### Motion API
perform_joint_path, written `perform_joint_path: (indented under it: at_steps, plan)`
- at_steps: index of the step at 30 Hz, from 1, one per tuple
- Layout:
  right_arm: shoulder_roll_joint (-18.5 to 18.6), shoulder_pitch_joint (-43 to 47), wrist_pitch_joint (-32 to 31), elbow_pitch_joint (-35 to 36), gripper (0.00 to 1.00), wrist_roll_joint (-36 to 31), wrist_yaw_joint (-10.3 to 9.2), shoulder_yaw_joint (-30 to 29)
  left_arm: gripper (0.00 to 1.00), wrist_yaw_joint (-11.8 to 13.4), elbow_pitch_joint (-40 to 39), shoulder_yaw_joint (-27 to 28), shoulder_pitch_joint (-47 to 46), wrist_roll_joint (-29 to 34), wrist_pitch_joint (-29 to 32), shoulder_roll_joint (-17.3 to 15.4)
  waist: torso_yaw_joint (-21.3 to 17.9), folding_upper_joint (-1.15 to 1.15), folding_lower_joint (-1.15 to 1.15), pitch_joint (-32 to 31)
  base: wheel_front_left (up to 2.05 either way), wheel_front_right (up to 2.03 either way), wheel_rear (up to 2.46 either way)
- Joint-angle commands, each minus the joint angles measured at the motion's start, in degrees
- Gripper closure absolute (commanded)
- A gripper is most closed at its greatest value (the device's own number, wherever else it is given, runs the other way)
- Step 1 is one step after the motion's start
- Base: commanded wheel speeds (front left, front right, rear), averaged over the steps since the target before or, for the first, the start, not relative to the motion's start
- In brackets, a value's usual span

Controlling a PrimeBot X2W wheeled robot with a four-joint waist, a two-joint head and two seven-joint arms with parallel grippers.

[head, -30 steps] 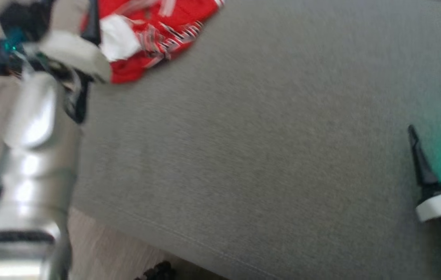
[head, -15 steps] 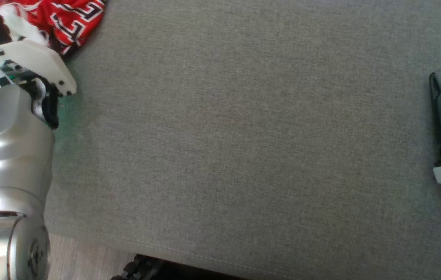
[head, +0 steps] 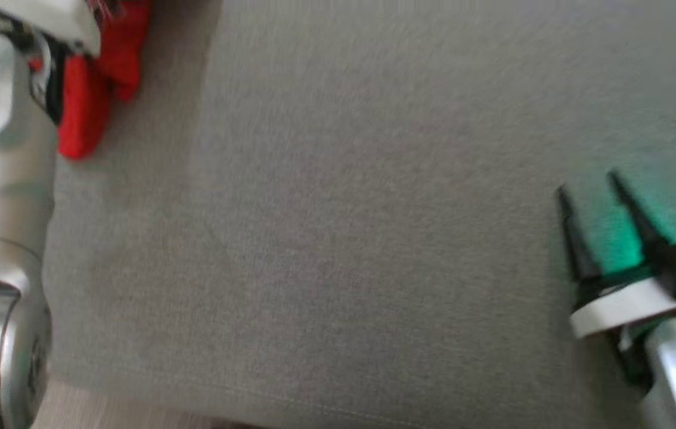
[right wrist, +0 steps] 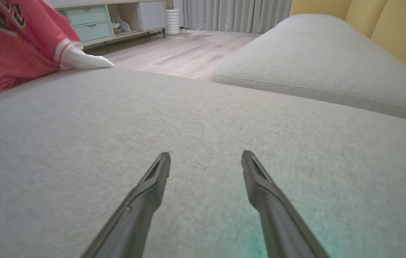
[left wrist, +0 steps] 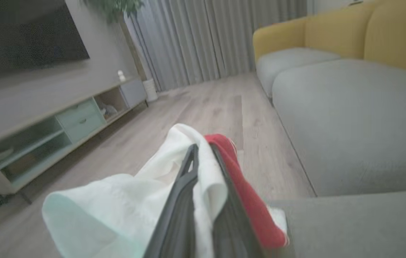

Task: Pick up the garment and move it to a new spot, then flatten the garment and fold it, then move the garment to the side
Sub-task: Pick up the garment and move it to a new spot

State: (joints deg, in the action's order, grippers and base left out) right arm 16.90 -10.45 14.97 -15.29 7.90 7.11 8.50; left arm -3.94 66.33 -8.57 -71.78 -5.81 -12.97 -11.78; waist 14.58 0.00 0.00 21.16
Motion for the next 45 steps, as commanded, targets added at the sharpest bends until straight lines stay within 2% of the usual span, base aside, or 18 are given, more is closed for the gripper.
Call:
perform_joint_path:
  at_steps: [1, 6, 10, 15, 19, 23, 29, 32, 33, 39, 40, 42, 45]
  plan:
    - [0.1, 1.2, 0.0, 1.0, 0.0, 0.1, 0.37, 1.1, 1.0, -0.2, -2.6, -0.1, -3.1, 0.7, -0.8, -3.3, -4.3, 0.0, 0.0, -7.3, 0.0, 0.0, 0.0]
    - [-4.5, 3.3, 0.0, 0.0, 0.0, 0.2, 0.37, 1.5, 1.0, -2.0, -6.0, -3.7, -7.3, 2.4, -1.3, -2.4, -10.8, 0.0, 0.0, -14.5, 0.0, 0.0, 0.0]
    - [-6.8, 5.0, 0.0, -0.2, 0.0, 0.0, 0.37, 1.4, 1.0, -2.9, -8.7, -5.9, -9.9, 2.5, -1.5, -1.0, -16.1, 0.0, 0.0, -18.1, 0.0, 0.0, 0.0]
    - [-8.5, 6.3, 0.0, -0.1, 0.0, -0.3, 0.37, 0.8, 1.0, -3.4, -10.9, -8.4, -11.9, 1.8, -1.6, 0.9, -21.5, 0.0, 0.0, -19.9, 0.0, 0.0, 0.0]
    - [-9.4, 6.9, 0.0, 0.3, 0.0, -0.3, 0.37, 0.4, 1.0, -3.5, -11.7, -8.9, -10.4, -2.5, -1.6, 3.8, -24.3, 0.0, 0.0, -19.8, 0.0, 0.0, 0.0]
    - [-9.9, 7.3, 0.0, 0.6, 0.0, -0.2, 0.37, 0.1, 1.0, -3.5, -13.4, -11.4, -3.3, -11.4, -0.9, 6.4, -25.8, 0.0, 0.0, -18.6, 0.0, 0.0, 0.0]
    - [-10.6, 7.0, 0.0, 0.9, 0.0, 0.1, 0.37, -0.3, 1.0, -3.5, -16.1, -16.6, 17.6, -22.6, -1.2, 7.8, -26.3, 0.0, 0.0, -16.3, 0.0, 0.0, 0.0]
    - [-10.9, 7.2, 0.0, 0.8, 0.0, 0.1, 0.37, -0.7, 0.05, -3.5, -19.2, -17.2, 27.5, -24.4, -1.9, 7.6, -25.9, 0.0, 0.0, -16.2, 0.0, 0.0, 0.0]
    - [-10.9, 7.5, 0.0, 0.7, 0.0, 0.2, 0.37, -1.0, 0.0, -3.3, -21.6, -15.8, 30.6, -24.2, -2.0, 7.5, -25.5, 0.0, 0.0, -16.3, 0.0, 0.0, 0.0]
    - [-11.1, 10.3, 0.0, -0.1, 0.0, 0.7, 0.37, -2.9, 0.0, -0.1, -41.1, -5.7, 53.5, -18.9, -2.0, 8.5, -21.8, 0.0, 0.0, -20.1, 0.0, 0.0, 0.0]
    - [-11.1, 10.3, 0.0, -0.1, 0.0, 0.7, 0.37, -2.9, 0.0, -0.1, -41.1, -5.7, 53.5, -18.9, -2.0, 8.5, -21.8, 0.0, 0.0, -20.1, 0.0, 0.0, 0.0]
    - [-11.2, 11.6, 0.0, 0.1, 0.0, 1.2, 0.37, -4.1, 0.0, 0.6, -46.7, -3.5, 60.0, -16.7, -2.0, 8.8, -19.7, 0.0, 0.0, -21.2, 0.0, 0.0, 0.0]
    - [-11.5, 13.7, 0.0, 0.9, 0.0, 1.9, 0.37, -5.5, 0.0, 3.4, -54.7, -3.0, 67.7, -15.3, -2.0, 8.9, -16.5, 0.0, 0.0, -22.7, 0.0, 0.0, 0.0]
